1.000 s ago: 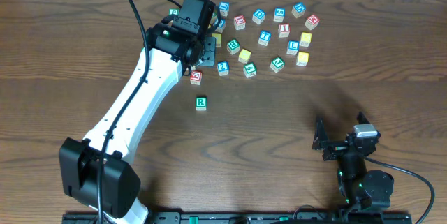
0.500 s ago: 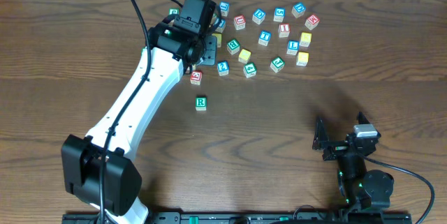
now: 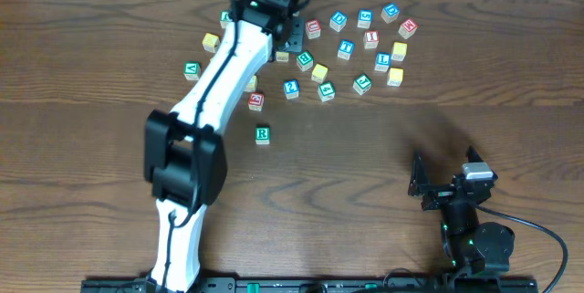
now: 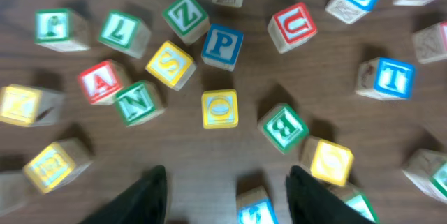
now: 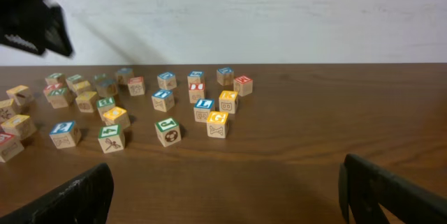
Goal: Spell out ROBOT
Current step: 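Move the left gripper back to the pile over the yellow O block, then grasp the yellow O block with the left gripper and lift it, then place the O block to the right of the R block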
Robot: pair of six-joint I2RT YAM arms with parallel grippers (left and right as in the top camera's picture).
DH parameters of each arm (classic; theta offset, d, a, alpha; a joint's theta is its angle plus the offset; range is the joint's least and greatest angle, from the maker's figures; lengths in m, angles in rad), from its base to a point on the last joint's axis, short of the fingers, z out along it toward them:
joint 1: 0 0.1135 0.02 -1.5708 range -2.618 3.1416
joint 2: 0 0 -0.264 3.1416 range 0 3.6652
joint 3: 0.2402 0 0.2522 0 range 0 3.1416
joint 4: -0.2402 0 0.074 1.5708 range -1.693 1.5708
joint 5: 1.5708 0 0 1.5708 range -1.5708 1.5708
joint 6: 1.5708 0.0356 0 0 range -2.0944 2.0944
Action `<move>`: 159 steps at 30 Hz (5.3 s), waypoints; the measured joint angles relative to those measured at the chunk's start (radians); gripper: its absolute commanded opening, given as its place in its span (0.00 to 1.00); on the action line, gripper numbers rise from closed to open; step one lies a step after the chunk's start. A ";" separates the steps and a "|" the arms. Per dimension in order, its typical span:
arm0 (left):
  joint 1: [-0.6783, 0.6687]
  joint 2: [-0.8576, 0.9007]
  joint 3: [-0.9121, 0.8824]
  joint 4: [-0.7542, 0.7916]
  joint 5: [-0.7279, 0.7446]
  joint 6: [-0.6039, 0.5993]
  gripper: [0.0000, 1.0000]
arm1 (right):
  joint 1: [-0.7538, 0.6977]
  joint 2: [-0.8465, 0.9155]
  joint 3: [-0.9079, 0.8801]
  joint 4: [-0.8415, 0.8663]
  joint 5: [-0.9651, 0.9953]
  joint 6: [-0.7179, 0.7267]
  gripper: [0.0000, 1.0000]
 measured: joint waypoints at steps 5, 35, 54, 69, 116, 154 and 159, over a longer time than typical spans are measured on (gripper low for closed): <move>0.000 0.095 0.000 0.071 -0.027 0.004 0.65 | 0.000 0.000 0.000 0.000 0.000 0.000 0.99; 0.024 0.234 0.001 0.219 -0.098 -0.059 0.57 | 0.000 0.000 0.000 0.000 0.000 0.000 0.99; 0.024 0.259 0.001 0.223 -0.073 -0.080 0.37 | 0.000 0.000 0.000 0.000 0.000 0.000 0.99; 0.018 0.261 0.001 0.197 -0.069 -0.083 0.22 | 0.000 0.000 0.000 0.000 0.000 0.000 0.99; -0.201 -0.253 -0.755 0.149 -0.006 -0.389 0.19 | 0.000 0.000 0.000 0.000 0.000 0.000 0.99; -0.176 -0.253 -0.738 0.146 -0.005 -0.327 0.54 | 0.000 0.000 0.000 0.000 0.000 0.000 0.99; -0.164 -0.253 -0.611 0.124 -0.002 -0.245 0.56 | 0.000 0.000 0.000 0.000 0.000 0.000 0.99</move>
